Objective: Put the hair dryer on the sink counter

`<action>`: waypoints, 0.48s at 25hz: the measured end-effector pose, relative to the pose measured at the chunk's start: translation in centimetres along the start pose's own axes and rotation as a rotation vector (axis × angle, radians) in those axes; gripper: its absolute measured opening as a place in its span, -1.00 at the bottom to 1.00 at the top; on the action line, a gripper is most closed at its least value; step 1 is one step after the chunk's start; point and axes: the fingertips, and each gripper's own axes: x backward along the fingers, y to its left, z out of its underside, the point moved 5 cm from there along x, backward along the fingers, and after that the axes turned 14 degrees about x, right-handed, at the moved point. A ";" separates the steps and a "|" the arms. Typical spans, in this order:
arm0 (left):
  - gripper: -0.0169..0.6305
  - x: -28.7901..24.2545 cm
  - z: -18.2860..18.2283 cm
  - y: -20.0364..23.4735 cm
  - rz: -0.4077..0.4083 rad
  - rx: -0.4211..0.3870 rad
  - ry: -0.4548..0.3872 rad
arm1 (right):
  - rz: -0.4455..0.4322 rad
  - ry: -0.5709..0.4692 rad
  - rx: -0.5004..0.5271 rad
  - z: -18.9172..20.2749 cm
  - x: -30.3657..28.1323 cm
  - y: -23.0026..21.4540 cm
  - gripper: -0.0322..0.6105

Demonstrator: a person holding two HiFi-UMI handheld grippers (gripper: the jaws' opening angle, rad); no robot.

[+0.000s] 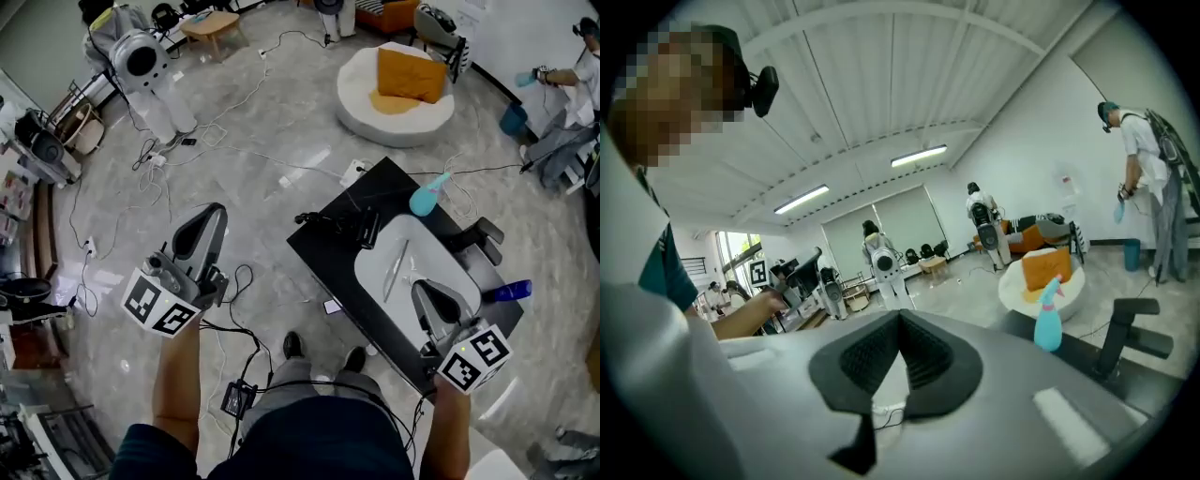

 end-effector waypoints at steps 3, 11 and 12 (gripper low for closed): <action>-0.93 2.9 -2.4 0.1 -0.029 -0.030 -0.011 | -0.033 -0.050 0.030 -3.2 1.0 1.4 -0.87; -0.93 7.4 -5.2 1.0 -0.097 -0.067 -0.036 | -0.058 -0.079 0.181 -9.1 0.8 3.3 -0.88; -0.93 7.7 -5.4 1.0 -0.099 -0.077 -0.033 | -0.060 -0.084 0.186 -9.5 0.5 3.6 -0.88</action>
